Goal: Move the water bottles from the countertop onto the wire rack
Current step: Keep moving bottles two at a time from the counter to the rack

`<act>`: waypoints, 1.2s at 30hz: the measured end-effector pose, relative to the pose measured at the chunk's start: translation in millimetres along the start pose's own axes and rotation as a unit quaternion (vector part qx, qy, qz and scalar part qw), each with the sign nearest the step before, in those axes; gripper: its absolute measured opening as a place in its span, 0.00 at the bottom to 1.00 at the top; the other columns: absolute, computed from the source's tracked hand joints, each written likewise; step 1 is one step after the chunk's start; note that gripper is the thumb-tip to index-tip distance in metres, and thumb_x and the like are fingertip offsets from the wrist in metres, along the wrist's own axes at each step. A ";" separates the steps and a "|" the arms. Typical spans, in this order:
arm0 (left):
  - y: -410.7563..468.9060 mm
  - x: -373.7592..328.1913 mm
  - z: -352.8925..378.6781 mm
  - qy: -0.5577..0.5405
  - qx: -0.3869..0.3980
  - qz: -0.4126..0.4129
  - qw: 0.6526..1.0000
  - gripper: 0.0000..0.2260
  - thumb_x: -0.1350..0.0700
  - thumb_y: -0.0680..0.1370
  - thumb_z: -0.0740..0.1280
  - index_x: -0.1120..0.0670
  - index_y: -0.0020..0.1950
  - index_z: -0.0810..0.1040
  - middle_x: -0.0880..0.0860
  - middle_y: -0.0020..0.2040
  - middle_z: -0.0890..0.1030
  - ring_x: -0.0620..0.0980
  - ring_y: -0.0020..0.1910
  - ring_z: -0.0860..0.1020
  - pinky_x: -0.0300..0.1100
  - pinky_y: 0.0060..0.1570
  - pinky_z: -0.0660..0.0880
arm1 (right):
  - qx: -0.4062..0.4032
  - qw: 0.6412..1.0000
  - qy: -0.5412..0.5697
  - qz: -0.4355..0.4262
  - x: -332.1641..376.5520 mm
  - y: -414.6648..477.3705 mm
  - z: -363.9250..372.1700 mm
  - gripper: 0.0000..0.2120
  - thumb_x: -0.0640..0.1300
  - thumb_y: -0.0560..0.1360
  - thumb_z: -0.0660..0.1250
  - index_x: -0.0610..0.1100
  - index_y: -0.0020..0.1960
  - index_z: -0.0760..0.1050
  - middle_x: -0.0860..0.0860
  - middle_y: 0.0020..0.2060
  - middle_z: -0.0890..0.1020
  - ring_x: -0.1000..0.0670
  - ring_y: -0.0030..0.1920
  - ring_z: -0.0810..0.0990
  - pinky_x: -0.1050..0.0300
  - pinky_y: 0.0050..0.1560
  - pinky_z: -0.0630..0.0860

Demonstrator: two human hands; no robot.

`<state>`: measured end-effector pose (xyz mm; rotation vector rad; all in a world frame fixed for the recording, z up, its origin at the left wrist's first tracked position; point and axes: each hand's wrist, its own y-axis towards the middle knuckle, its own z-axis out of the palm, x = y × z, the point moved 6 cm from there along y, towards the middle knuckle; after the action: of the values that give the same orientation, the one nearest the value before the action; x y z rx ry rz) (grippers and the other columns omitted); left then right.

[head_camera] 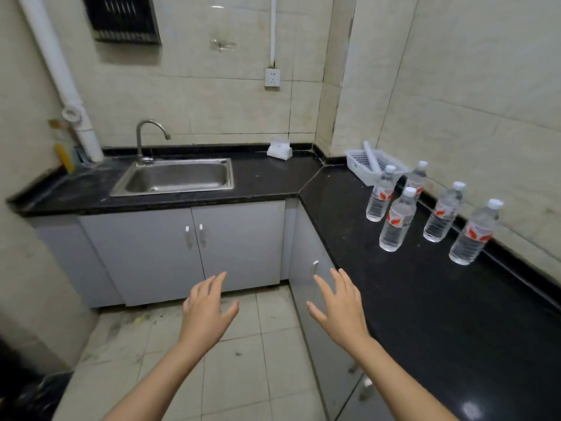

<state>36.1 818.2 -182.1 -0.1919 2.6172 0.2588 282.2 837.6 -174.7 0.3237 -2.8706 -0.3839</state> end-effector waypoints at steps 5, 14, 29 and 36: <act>38.6 7.0 25.1 -0.008 0.017 -0.028 0.999 0.26 0.49 0.75 0.63 0.51 0.72 0.60 0.52 0.71 0.66 0.52 0.71 0.59 0.49 0.66 0.59 | 0.033 0.999 0.021 -0.012 -14.3 50.9 37.5 0.27 0.57 0.76 0.56 0.48 0.72 0.58 0.41 0.74 0.53 0.44 0.75 0.46 0.49 0.72 0.49; 171.7 21.1 80.2 -0.041 0.072 -0.030 0.996 0.27 0.49 0.75 0.62 0.52 0.72 0.59 0.53 0.71 0.66 0.53 0.71 0.60 0.48 0.66 0.60 | 0.047 0.999 -0.005 0.026 -38.2 162.3 93.2 0.27 0.57 0.76 0.56 0.49 0.72 0.58 0.42 0.74 0.54 0.44 0.75 0.47 0.49 0.72 0.50; 372.4 -105.0 205.2 -0.136 0.262 0.148 0.944 0.27 0.52 0.76 0.63 0.55 0.73 0.58 0.57 0.71 0.65 0.55 0.70 0.62 0.46 0.67 0.60 | -0.041 0.947 -0.056 0.314 -152.2 240.5 60.3 0.25 0.49 0.70 0.70 0.42 0.64 0.71 0.35 0.67 0.68 0.36 0.69 0.64 0.42 0.65 0.65; 392.8 -200.5 257.2 -0.136 0.312 0.228 0.912 0.27 0.50 0.76 0.62 0.53 0.72 0.58 0.54 0.71 0.65 0.53 0.69 0.62 0.46 0.67 0.61 | -0.275 0.839 -0.015 0.469 -236.5 214.7 21.5 0.30 0.37 0.62 0.77 0.31 0.61 0.70 0.28 0.59 0.70 0.29 0.61 0.69 0.37 0.60 0.67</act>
<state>257.8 1273.7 -245.7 0.6330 2.2914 -0.3798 461.5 1102.8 -180.2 -1.1327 -2.3800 -0.9283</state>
